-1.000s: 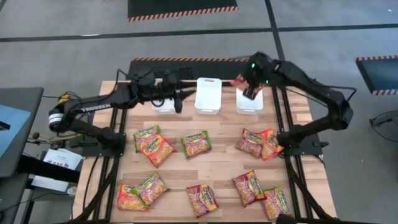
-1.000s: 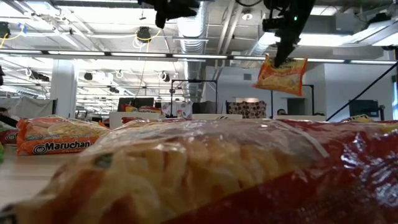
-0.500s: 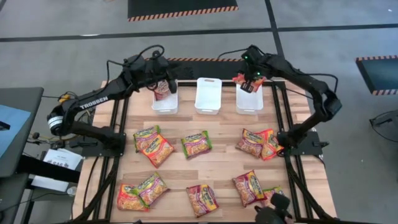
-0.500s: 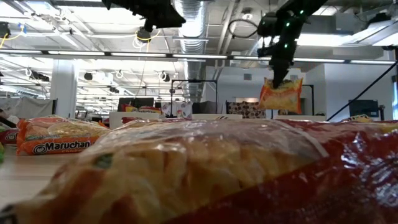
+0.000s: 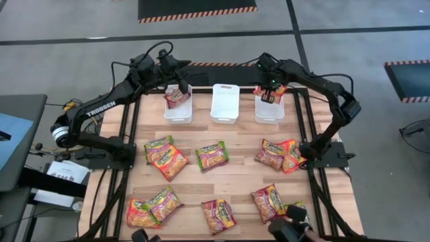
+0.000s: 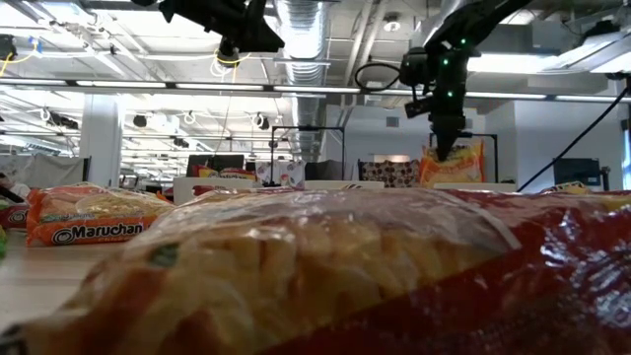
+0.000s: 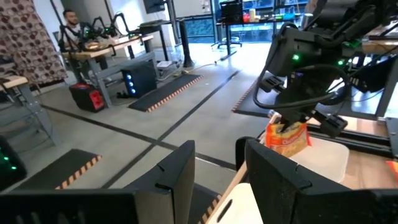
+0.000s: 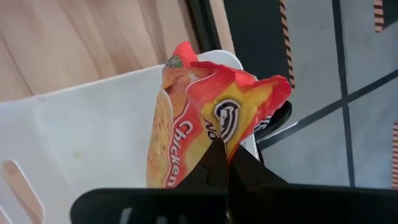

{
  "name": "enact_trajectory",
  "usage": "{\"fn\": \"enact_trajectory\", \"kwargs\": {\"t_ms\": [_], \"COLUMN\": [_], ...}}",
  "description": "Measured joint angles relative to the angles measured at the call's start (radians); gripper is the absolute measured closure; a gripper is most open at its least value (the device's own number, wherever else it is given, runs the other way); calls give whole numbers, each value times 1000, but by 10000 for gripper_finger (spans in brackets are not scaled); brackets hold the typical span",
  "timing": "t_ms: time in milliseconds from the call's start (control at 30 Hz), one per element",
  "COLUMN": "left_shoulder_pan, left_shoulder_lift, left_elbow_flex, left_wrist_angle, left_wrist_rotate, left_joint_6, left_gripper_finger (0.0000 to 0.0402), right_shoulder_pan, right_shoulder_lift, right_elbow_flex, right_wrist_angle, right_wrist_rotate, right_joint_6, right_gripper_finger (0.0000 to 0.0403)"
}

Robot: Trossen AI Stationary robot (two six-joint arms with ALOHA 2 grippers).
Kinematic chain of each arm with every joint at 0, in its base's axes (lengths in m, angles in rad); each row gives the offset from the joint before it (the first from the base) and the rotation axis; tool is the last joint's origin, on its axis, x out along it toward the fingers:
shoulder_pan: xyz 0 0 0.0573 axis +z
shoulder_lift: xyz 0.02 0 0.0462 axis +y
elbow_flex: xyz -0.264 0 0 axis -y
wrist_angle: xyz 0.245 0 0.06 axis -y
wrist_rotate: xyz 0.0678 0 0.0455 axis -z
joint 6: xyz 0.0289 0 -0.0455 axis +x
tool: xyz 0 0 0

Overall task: Sort Maruchan noodles
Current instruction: Put the orange noodle pack into the right white bin

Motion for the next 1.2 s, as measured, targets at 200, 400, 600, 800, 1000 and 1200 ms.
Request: {"fn": "enact_trajectory", "kwargs": {"t_ms": [200, 400, 600, 800, 1000, 1200], "left_shoulder_pan": [2, 2, 2, 2, 2, 2], "left_shoulder_lift": [0, 0, 0, 0, 0, 0], "left_elbow_flex": [0, 0, 0, 0, 0, 0], "left_wrist_angle": [0, 0, 2, 5, 5, 4], "left_wrist_rotate": [0, 1, 1, 1, 15, 29], "left_joint_6": [8, 19, 37, 41, 49, 42], "left_gripper_finger": [270, 270, 270, 270, 270, 270], "right_shoulder_pan": [-27, -38, -38, -38, -52, -60], "right_shoulder_lift": [8, 9, 9, 9, 21, 87], "right_elbow_flex": [0, 0, 0, 0, 0, -1], "right_wrist_angle": [-4, 1, 16, 20, 27, 20], "right_wrist_rotate": [23, 21, -2, -25, -26, -6], "right_joint_6": [-12, -50, -66, -65, -64, -56], "right_gripper_finger": [398, 398, 398, 397, 397, 397]}}
